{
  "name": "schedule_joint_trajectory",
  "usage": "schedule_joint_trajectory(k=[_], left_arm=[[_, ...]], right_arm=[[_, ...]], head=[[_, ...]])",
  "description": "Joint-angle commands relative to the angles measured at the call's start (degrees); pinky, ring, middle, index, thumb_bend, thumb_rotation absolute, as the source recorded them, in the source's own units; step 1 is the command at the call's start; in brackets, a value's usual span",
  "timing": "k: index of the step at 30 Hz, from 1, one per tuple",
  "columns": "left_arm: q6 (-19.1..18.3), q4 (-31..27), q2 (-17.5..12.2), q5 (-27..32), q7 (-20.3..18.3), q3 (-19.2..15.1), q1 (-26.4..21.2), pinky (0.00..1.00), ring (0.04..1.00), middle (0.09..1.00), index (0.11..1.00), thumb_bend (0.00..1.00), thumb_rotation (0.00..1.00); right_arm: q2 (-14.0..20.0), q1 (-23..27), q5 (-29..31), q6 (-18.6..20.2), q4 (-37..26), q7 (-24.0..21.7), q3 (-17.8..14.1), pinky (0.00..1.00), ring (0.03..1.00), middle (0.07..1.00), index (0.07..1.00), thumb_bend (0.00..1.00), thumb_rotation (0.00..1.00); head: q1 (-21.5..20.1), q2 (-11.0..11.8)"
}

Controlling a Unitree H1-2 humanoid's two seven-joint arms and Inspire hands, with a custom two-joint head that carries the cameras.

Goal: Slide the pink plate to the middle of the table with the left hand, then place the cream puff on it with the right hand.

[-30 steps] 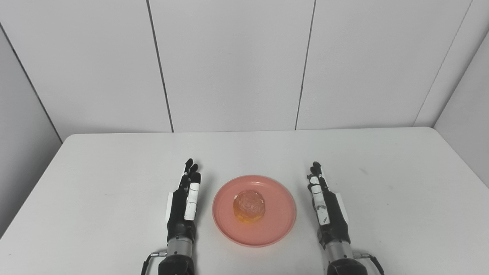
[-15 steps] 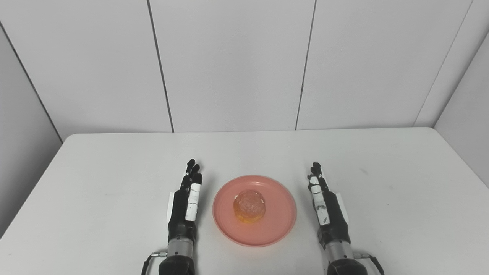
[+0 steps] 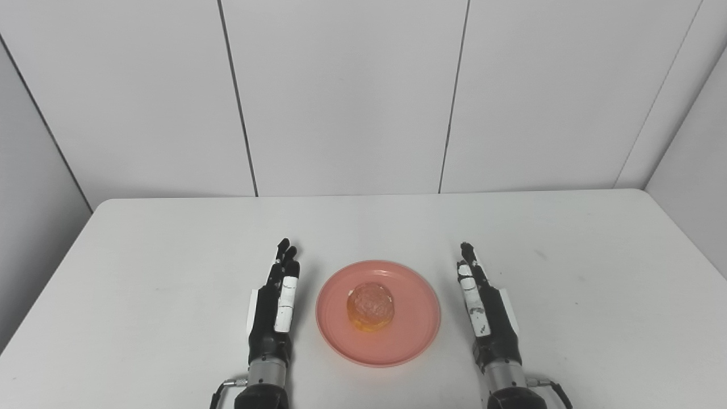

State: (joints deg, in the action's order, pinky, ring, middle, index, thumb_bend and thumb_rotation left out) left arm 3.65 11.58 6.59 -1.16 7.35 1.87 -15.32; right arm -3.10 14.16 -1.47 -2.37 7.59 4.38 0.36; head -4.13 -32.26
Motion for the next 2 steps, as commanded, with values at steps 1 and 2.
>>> schedule_joint_trajectory(k=[1,2], left_arm=[[-2.29,0.09,0.13,0.37,-1.01,0.18,2.71,1.0,0.988,0.951,0.927,0.87,0.94],[-2.48,-0.21,0.13,0.15,-1.13,0.34,2.87,1.0,0.984,0.95,0.926,0.86,0.94]], right_arm=[[-0.46,-1.23,0.4,1.18,-0.66,-0.39,0.12,1.0,1.0,1.0,0.96,0.78,0.95],[-0.5,-1.59,0.57,1.13,-0.62,-0.63,0.25,1.0,1.0,1.0,0.962,0.78,0.94]], head=[[0.07,-0.04],[0.07,-0.04]])
